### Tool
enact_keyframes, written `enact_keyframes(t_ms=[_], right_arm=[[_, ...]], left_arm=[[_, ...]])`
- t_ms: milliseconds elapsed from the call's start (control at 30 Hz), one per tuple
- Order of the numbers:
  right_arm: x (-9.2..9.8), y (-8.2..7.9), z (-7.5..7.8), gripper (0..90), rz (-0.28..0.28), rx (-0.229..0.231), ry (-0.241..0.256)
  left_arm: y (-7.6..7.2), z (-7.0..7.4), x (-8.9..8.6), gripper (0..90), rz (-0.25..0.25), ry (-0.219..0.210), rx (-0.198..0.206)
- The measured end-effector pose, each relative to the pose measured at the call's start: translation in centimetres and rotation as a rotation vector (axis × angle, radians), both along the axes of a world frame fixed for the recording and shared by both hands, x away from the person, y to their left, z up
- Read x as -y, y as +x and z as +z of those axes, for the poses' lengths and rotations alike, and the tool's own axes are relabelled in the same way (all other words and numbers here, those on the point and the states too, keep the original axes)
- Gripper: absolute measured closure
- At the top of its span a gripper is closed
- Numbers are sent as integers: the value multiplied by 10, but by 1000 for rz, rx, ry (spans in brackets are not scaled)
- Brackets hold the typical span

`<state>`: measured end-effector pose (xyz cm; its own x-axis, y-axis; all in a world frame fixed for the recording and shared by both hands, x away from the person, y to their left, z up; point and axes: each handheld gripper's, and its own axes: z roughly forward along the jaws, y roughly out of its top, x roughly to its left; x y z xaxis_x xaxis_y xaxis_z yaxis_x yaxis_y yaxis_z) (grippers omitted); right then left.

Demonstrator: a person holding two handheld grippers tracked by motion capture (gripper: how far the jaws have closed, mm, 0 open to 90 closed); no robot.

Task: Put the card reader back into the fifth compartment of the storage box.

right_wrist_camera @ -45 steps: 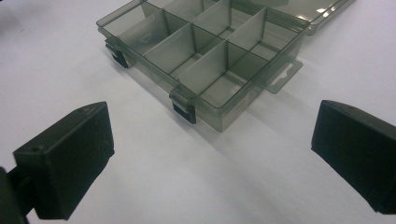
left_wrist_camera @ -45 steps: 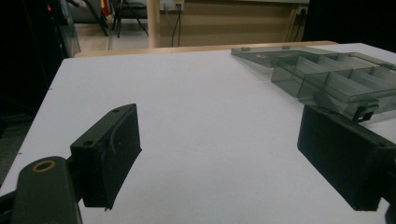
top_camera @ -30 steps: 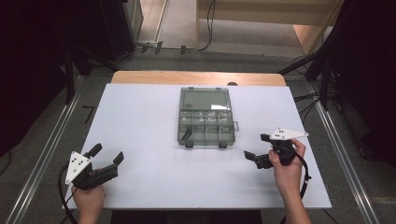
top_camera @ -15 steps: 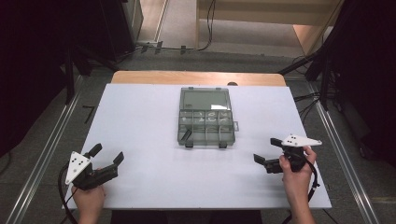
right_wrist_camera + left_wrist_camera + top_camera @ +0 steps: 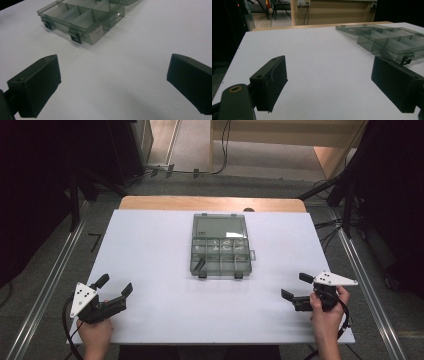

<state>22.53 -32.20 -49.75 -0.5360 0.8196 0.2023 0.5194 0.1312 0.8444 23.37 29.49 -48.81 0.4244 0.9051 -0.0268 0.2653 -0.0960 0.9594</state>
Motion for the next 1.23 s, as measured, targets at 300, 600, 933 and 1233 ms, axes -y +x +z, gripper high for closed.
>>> enact_keyframes(t_ms=[300,600,933,1233], right_arm=[[18,-10,-4,0,-40,22,37],[29,-16,-8,0,-63,51,46],[36,-21,-12,0,-82,111,78],[33,-20,-13,0,-79,121,82]], left_arm=[[0,0,0,136,-2,2,2],[0,0,0,136,-1,1,2],[0,0,0,135,-2,2,4],[0,0,0,136,-2,1,5]])
